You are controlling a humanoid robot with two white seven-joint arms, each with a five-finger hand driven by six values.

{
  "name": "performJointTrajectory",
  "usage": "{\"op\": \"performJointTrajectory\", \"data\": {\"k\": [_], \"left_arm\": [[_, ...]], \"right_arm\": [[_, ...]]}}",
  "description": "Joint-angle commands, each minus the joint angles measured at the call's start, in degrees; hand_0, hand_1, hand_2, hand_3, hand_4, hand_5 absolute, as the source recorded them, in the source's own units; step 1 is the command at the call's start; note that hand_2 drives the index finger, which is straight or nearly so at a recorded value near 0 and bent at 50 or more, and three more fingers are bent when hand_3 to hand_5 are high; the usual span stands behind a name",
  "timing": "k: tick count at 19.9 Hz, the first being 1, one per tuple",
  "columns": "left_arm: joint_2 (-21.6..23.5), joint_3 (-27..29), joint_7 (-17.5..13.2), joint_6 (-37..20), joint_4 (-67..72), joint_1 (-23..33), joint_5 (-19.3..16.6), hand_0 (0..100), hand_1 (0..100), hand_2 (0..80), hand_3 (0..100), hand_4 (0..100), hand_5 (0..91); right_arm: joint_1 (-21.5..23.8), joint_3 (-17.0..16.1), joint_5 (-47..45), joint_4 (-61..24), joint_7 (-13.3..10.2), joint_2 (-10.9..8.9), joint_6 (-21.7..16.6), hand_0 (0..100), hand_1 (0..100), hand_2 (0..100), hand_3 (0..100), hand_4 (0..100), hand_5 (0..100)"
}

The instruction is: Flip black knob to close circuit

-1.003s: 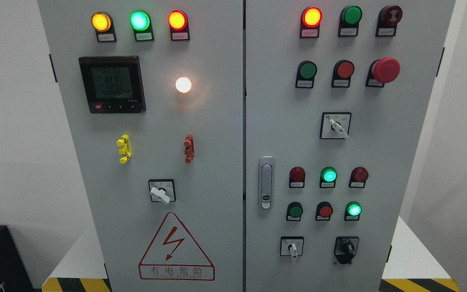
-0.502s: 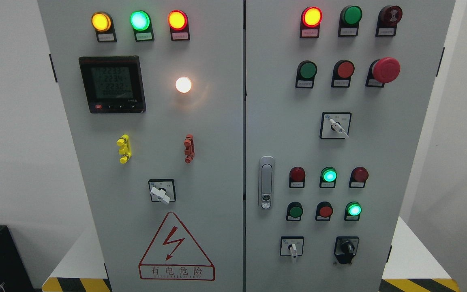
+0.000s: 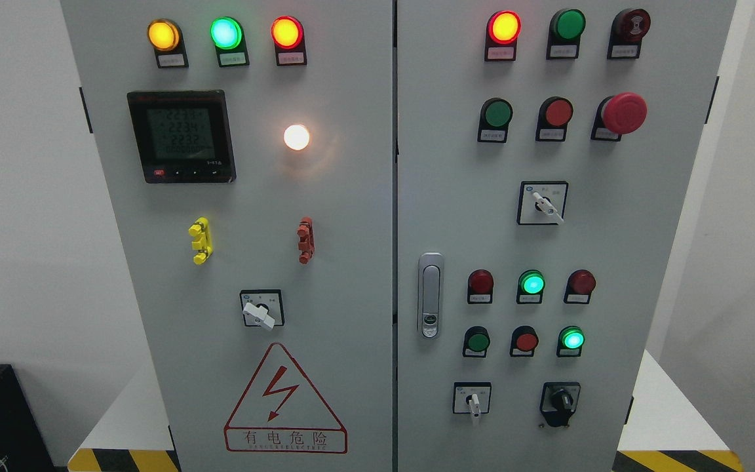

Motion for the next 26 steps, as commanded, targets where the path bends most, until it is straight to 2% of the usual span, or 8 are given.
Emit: {"op": "performJointTrajectory", "data": {"k": [1,3,6,8,10,14,23,26], "left_arm": [[0.00,0.00,0.02,0.00,0.00,1.14,0.00,12,56,0.0,0,0,0.0],[0.00,0.00,0.02,0.00,0.00,1.23,0.00,12,56,0.0,0,0,0.0],[0.00,0.00,0.02,0.00,0.00,1.23,0.00,12,56,0.0,0,0,0.0],[0.00,0.00,0.02,0.00,0.00,1.23,0.00,12,56,0.0,0,0,0.0],[0.00,0.00,0.02,0.00,0.00,1.23,0.00,12,56,0.0,0,0,0.0],[0.00,0.00,0.02,0.00,0.00,1.23,0.00,12,56,0.0,0,0,0.0],[0.00,0.00,0.02,0.00,0.00,1.23,0.00,12,56,0.0,0,0,0.0],[0.00,0.00,0.02,0.00,0.00,1.23,0.00,12,56,0.0,0,0,0.0]], "right_arm": [[-2.52,1.34,3.56,-9.44,1.01,-1.68,2.20,0,0,89,100,88,89],[-3.58,2.47,3.92,-9.79,2.42,-1.59,3.25,0,0,89,100,89,91],[-6.12,3.97,4.01,-10.23,2.95,-1.59,5.54,0,0,89,100,90,92],[-8.14,4.76,4.53,-10.15,4.53,-1.59,7.47,0,0,89,100,90,93],[-10.08,5.73,4.89,-9.97,4.97,-1.68,9.06,0,0,89,100,90,93],[-13.24,6.17,6.20,-8.74,6.82,-1.68,11.51,0,0,89,100,91,93],[-19.66,6.26,7.70,-4.44,7.79,-1.59,14.68,0,0,89,100,91,94],[-22.56,6.18,8.57,-1.98,9.01,-1.59,15.74,0,0,89,100,91,94]]}}
